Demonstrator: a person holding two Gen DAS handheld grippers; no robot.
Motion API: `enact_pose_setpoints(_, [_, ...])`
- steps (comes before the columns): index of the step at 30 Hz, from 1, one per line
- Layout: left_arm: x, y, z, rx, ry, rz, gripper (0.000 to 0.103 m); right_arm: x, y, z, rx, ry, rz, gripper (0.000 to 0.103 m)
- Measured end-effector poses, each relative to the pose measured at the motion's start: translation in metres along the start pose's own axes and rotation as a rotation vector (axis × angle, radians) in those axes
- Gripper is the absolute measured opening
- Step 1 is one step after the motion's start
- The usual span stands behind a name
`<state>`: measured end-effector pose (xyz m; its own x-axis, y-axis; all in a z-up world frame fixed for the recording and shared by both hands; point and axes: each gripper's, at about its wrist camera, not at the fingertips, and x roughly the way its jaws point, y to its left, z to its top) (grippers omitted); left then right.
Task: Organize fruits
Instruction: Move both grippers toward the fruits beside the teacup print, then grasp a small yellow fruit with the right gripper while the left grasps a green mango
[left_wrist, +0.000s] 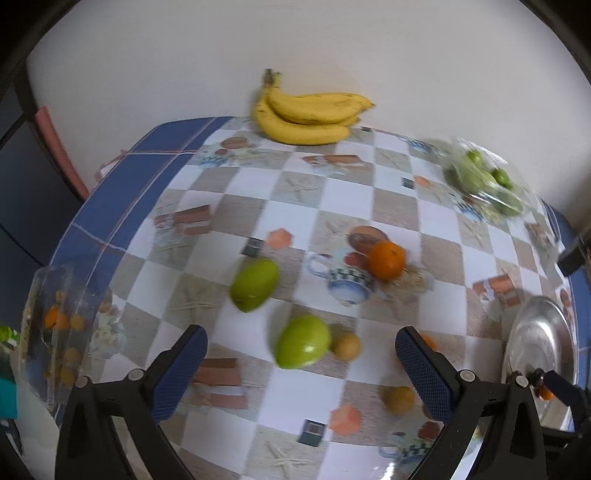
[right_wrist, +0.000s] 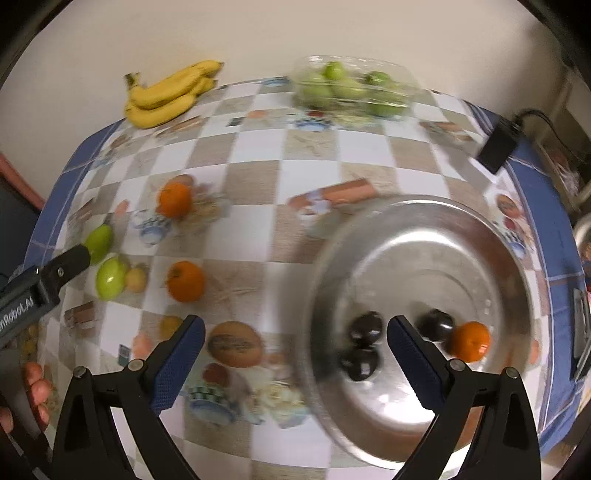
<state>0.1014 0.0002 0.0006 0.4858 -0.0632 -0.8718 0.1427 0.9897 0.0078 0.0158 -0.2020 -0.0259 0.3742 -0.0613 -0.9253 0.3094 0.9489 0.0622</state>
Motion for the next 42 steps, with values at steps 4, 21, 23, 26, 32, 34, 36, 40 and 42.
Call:
enact_pose_setpoints(4, [0.002,0.020,0.003,-0.037,-0.002,0.008,0.103,0.003,0.024,0.003,-0.042,-0.002,0.033,0.099])
enact_pose_setpoints(21, [0.038,0.029,0.004,0.011,0.076,-0.037,0.103,0.037,0.077,0.000,-0.119,0.070,0.129,0.090])
enact_pose_setpoints(23, [0.043,0.026,0.003,0.023,0.093,-0.042,0.103,0.042,0.079,-0.001,-0.116,0.088,0.146,0.078])
enact_pose_setpoints(26, [0.051,0.023,0.001,0.025,0.122,-0.062,0.101,0.050,0.084,-0.006,-0.132,0.112,0.145,0.075])
enact_pose_setpoints(32, [0.064,0.016,-0.002,0.024,0.158,-0.115,0.083,0.059,0.091,-0.008,-0.151,0.144,0.153,0.058])
enact_pose_setpoints(34, [0.067,0.014,-0.003,0.023,0.169,-0.129,0.078,0.061,0.093,-0.009,-0.158,0.152,0.161,0.049])
enact_pose_setpoints(36, [0.070,0.012,-0.004,0.022,0.178,-0.138,0.074,0.062,0.095,-0.009,-0.165,0.158,0.155,0.045])
enact_pose_setpoints(40, [0.074,0.012,-0.005,0.012,0.192,-0.151,0.065,0.063,0.098,-0.010,-0.177,0.164,0.152,0.033])
enact_pose_setpoints(42, [0.076,0.013,-0.005,0.002,0.199,-0.155,0.059,0.064,0.098,-0.009,-0.175,0.164,0.149,0.029])
